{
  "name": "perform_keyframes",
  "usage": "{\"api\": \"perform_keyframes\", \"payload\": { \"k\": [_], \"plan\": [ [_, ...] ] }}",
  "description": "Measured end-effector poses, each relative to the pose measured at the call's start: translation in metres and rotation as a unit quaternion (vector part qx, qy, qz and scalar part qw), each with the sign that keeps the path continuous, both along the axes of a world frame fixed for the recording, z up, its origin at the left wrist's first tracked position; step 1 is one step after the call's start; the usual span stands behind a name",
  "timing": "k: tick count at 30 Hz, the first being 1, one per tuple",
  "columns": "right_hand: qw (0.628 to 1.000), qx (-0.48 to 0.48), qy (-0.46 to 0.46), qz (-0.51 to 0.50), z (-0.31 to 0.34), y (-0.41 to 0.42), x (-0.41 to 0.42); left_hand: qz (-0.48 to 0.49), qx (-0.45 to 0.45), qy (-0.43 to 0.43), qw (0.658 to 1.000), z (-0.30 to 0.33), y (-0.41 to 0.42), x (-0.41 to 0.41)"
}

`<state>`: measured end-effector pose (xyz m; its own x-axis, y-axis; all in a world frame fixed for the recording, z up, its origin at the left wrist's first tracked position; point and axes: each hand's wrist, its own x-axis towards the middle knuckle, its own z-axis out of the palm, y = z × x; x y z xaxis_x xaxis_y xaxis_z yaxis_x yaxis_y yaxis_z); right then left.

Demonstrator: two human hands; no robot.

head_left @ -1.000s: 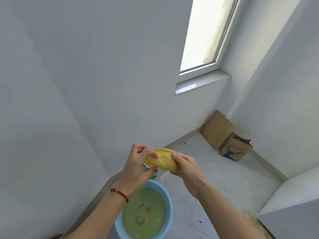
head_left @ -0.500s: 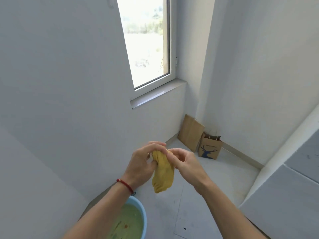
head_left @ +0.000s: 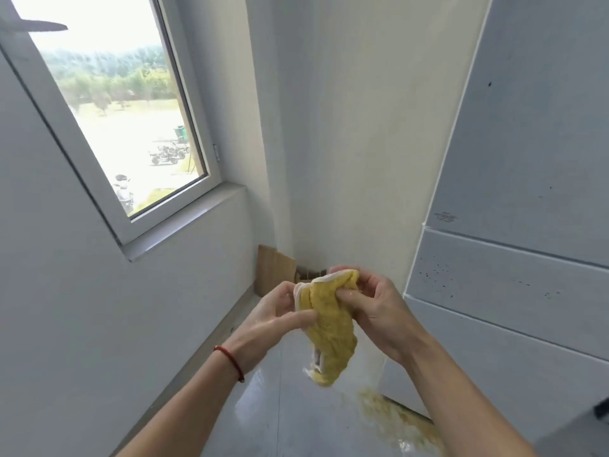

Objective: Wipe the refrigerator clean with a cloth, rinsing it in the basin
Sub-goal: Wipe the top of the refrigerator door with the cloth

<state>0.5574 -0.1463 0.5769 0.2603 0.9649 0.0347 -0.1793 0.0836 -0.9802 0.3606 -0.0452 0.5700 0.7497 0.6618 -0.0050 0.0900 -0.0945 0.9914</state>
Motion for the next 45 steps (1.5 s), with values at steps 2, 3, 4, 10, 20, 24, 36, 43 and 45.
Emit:
{"api": "perform_keyframes", "payload": {
  "k": [2,3,4,10,20,24,36,43,45],
  "plan": [
    [0.996,-0.005,-0.088,-0.034,0.013,-0.013,0.017,-0.004,-0.025,-0.054,0.998,0.004,-0.004,0.024],
    [0.987,-0.004,-0.151,-0.054,0.020,-0.021,0.027,0.009,-0.012,-0.059,0.998,0.007,-0.006,0.038],
    [0.974,0.001,-0.212,-0.077,0.027,-0.027,0.035,0.030,0.002,-0.065,0.997,0.011,-0.006,0.048],
    [0.949,0.022,-0.208,-0.236,0.052,-0.051,0.065,-0.014,0.057,-0.086,0.995,0.040,0.003,0.097],
    [0.980,-0.055,-0.049,-0.186,0.045,-0.073,0.071,-0.126,-0.015,-0.083,0.988,0.072,0.029,0.134],
    [0.990,-0.059,0.105,-0.067,0.034,-0.074,0.054,-0.109,-0.231,-0.093,0.962,0.059,0.040,0.150],
    [0.970,-0.194,0.014,-0.147,0.005,-0.066,0.072,-0.064,-0.145,0.029,0.987,-0.018,-0.006,0.137],
    [0.903,-0.267,-0.088,-0.325,-0.018,-0.060,0.068,0.031,-0.136,0.071,0.988,-0.032,0.004,0.143],
    [0.887,-0.257,-0.129,-0.362,-0.019,-0.062,0.070,0.047,-0.102,0.104,0.988,-0.032,0.012,0.146]
  ]
}}
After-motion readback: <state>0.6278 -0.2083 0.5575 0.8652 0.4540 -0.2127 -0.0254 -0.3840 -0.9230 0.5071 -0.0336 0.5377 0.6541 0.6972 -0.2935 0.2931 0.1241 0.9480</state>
